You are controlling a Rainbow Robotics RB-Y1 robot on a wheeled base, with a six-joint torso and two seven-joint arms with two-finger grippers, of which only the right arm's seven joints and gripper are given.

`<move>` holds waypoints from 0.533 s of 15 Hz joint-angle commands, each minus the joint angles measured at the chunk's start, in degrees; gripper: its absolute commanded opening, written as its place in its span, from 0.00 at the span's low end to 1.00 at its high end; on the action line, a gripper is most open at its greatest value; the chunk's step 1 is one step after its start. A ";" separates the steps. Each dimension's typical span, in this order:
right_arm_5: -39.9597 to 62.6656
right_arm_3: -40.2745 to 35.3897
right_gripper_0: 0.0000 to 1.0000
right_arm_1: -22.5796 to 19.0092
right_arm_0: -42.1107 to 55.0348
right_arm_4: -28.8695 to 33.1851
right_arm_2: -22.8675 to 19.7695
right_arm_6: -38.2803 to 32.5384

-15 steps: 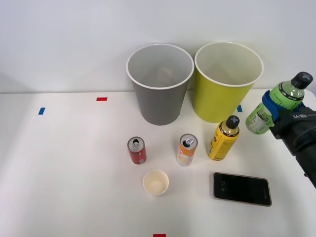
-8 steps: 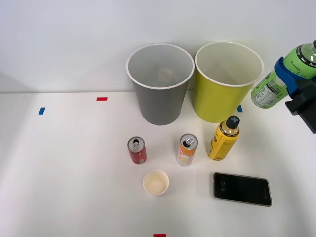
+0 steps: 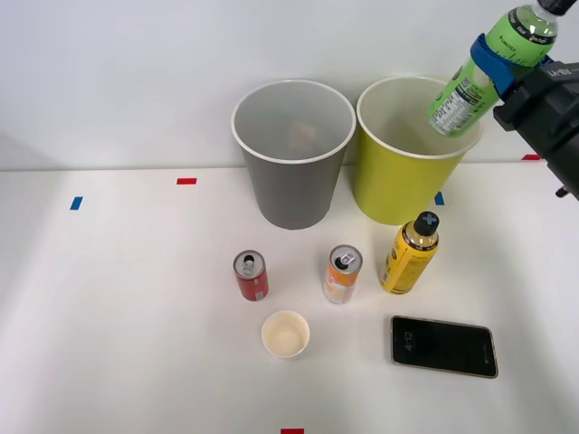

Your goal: Put cans in the gray bin, plastic bottles in the light green bin

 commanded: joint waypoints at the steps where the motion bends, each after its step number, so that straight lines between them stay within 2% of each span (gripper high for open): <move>1: -0.35 8.84 0.00 0.01 -7.49 0.58 4.12 0.82; 3: -2.20 13.93 0.00 0.01 -11.36 1.46 7.28 1.17; 5: -6.85 19.03 0.00 0.18 -14.79 5.07 10.53 1.08; 7: -10.54 20.79 0.00 0.10 -15.14 5.59 12.20 1.26; 8: -10.54 20.79 0.22 -0.17 -15.14 5.59 12.29 1.35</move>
